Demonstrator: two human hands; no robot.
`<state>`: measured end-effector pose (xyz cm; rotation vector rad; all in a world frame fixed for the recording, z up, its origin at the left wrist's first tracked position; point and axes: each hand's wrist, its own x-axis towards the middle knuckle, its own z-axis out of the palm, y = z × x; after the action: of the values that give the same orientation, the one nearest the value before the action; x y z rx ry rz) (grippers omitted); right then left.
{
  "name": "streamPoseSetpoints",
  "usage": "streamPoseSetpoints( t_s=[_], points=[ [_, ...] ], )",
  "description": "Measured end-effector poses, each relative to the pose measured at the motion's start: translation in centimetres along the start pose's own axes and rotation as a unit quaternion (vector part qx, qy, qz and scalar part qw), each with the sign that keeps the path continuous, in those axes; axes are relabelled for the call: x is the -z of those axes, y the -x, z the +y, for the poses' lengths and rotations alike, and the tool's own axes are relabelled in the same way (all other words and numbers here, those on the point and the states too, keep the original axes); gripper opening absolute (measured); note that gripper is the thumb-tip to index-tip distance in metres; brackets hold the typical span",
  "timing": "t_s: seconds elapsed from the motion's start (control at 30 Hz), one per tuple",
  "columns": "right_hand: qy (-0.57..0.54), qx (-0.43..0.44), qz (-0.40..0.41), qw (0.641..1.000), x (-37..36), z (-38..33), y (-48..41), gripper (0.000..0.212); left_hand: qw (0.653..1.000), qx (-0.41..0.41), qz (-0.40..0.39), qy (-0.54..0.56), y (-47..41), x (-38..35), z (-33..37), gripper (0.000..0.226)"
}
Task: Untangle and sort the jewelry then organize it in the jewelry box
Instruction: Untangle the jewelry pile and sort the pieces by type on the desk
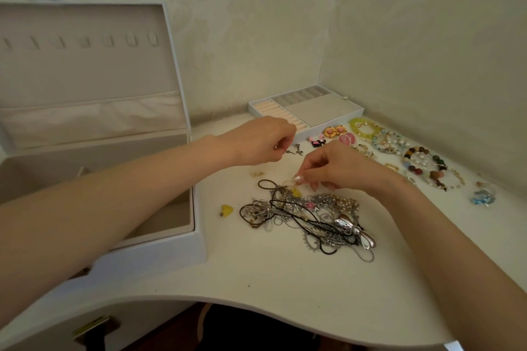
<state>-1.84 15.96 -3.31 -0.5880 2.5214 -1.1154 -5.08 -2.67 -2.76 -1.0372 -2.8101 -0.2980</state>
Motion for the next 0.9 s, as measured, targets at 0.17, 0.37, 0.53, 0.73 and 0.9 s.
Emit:
streamPoseSetpoints(
  t_s=[0.17,0.37,0.53,0.73,0.9],
  points=[
    [-0.001,-0.004,0.033,0.999,0.7,0.3,0.1,0.013,0.995,-0.028,-0.041,-0.087,-2.3,-0.9,-0.6,0.011],
    [0.026,0.01,0.142,0.989,1.8,0.8,0.1,0.017,0.985,-0.056,-0.067,-0.151,-3.2,-1.4,-0.7,0.015],
    [0.004,0.026,0.172,0.985,1.7,0.9,-0.1,0.017,0.99,-0.043,-0.063,-0.114,-3.1,-1.4,-1.0,0.014],
    [0.025,0.076,0.053,0.995,1.1,0.8,0.0,0.016,0.997,0.038,-0.039,-0.048,-0.9,1.4,-0.4,0.011],
    [0.053,0.078,-0.054,0.994,0.2,0.4,0.1,0.017,0.952,0.138,-0.272,0.024,3.7,4.4,0.8,0.032]
  ],
)
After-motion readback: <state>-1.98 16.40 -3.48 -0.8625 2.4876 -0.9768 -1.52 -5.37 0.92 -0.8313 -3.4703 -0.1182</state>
